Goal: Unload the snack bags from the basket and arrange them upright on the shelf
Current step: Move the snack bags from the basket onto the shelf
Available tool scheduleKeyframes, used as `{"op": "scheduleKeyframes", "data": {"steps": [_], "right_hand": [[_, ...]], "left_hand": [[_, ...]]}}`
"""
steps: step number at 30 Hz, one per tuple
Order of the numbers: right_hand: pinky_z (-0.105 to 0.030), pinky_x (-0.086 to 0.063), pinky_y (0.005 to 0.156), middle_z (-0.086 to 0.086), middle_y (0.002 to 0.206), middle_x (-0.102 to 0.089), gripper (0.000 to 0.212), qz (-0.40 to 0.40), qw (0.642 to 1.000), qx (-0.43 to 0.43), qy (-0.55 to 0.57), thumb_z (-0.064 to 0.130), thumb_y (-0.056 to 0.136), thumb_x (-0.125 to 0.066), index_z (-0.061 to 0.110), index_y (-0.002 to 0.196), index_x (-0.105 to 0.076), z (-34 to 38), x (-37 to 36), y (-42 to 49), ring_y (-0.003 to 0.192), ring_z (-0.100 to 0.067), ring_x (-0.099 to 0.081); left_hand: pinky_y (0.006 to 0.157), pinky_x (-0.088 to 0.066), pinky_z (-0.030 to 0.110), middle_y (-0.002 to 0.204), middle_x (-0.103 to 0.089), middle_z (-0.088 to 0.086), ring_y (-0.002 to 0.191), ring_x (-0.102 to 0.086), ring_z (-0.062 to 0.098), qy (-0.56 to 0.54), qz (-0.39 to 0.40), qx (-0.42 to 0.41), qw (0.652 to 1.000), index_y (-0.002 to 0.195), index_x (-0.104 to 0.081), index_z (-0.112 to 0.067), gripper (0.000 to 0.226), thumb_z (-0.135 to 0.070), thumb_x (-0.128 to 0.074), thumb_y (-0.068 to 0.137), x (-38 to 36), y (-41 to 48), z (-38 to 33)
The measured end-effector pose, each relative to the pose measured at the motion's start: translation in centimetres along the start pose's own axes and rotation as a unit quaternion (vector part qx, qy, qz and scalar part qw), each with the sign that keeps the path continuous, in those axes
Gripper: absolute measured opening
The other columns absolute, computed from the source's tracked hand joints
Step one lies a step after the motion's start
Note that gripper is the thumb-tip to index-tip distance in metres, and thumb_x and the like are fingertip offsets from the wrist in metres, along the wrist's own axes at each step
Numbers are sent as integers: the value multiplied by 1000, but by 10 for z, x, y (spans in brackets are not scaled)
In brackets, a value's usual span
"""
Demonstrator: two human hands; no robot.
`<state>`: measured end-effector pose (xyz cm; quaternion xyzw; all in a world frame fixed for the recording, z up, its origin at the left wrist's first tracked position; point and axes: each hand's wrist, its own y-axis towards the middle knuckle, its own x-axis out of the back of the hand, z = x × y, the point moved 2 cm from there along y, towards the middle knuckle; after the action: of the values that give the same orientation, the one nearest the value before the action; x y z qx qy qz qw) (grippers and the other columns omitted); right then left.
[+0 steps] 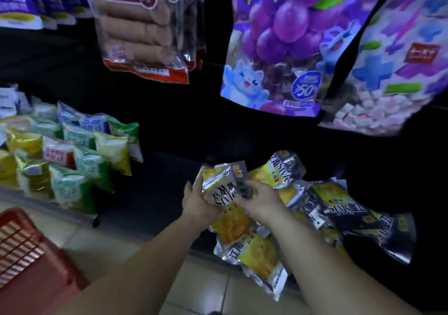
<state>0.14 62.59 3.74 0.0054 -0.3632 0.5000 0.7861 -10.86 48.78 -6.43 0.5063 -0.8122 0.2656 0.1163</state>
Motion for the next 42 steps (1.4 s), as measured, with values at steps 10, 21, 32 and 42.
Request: {"op": "scheduleKeyframes", "data": {"steps": [10, 21, 32, 42], "right_hand": [[-40, -30, 119, 9, 166, -25, 65, 163, 985, -40, -46, 72, 92, -48, 49, 151, -36, -14, -65, -7, 150, -22, -31], [-29, -30, 116, 24, 157, -36, 60, 215, 961, 68, -164, 75, 92, -42, 51, 146, -44, 43, -124, -15, 148, -11, -34], [-16, -35, 103, 13, 149, -52, 62, 325, 856, 241, -322, 65, 93, -51, 37, 148, -48, 137, -265, -91, 132, -6, -51], [-26, -44, 98, 3, 131, -65, 46, 433, 837, 165, -291, 49, 96, -61, 17, 130, -67, 140, -432, -119, 114, -11, -59]], "left_hand": [[117, -38, 48, 166, -16, 0, 153, -23, 19, -33, -6, 10, 999, 144, -52, -31, 103, -51, -81, 48, 38, -18, 80], [67, -55, 17, 93, -75, -5, 80, -73, 10, -133, -32, -9, 991, 116, -62, -24, 51, 14, -67, 82, 101, -74, 116], [73, -59, 35, 99, -73, 0, 77, -69, 17, -123, -187, 156, 962, 118, -69, -18, 43, -2, -79, 79, 235, -209, 257], [85, -52, 25, 124, -65, 2, 100, -64, 15, -107, -190, 262, 940, 132, -63, -22, 59, -12, -83, 78, 271, -240, 338]]}}
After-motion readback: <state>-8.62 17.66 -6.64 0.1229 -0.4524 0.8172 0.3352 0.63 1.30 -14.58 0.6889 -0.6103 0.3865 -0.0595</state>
